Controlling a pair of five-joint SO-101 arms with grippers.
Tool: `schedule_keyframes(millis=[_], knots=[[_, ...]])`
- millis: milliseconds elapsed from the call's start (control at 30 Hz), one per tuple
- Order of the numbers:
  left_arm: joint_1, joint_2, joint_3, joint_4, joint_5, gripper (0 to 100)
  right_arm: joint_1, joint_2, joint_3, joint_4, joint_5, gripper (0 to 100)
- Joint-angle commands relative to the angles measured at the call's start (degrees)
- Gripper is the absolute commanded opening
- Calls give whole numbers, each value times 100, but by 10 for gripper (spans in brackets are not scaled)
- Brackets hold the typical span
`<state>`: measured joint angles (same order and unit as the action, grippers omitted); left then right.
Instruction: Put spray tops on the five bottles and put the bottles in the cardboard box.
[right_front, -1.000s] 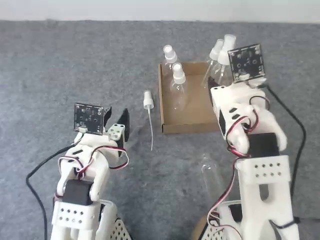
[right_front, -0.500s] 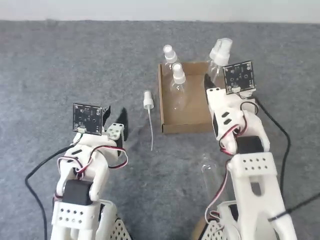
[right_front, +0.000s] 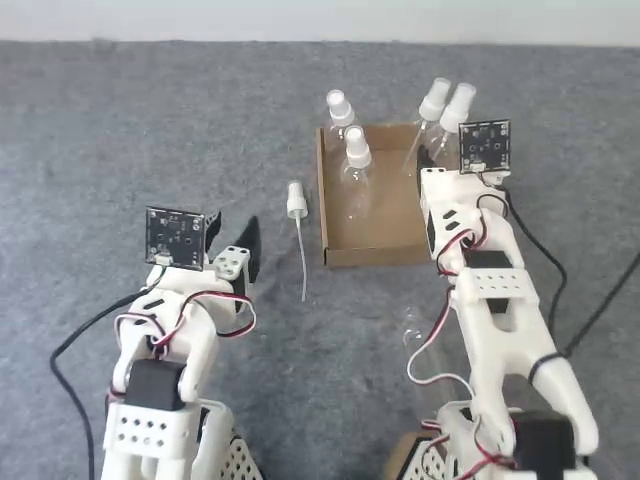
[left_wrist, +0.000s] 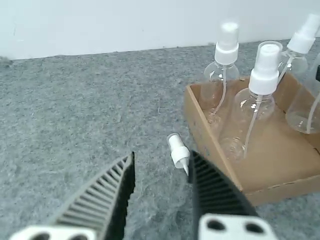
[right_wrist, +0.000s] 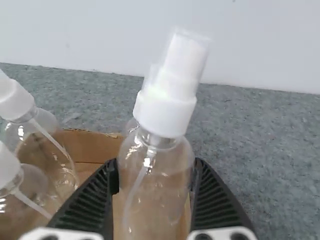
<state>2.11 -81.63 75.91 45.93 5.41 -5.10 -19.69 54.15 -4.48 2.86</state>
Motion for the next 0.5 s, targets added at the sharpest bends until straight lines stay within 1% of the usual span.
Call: schedule_keyframes(millis=[0, 33, 167, 233, 333, 467], knots=[[-18, -62, -48, -149, 0, 18, 13, 198, -88, -453, -70, 6], [-18, -62, -48, -149, 9, 2, 13, 268, -88, -505, -70, 6], [-9, -62, -40, -149, 9, 106, -4, 505, -88, -708, -79, 6], [-9, -62, -40, -149, 9, 135, -84, 629, -79, -787, -70, 6], [-18, -62, -40, -149, 9, 141, -224, 804, -79, -936, -53, 6], [-18, -62, -40, -149, 9, 141, -215, 963, -79, -1165, -53, 6]])
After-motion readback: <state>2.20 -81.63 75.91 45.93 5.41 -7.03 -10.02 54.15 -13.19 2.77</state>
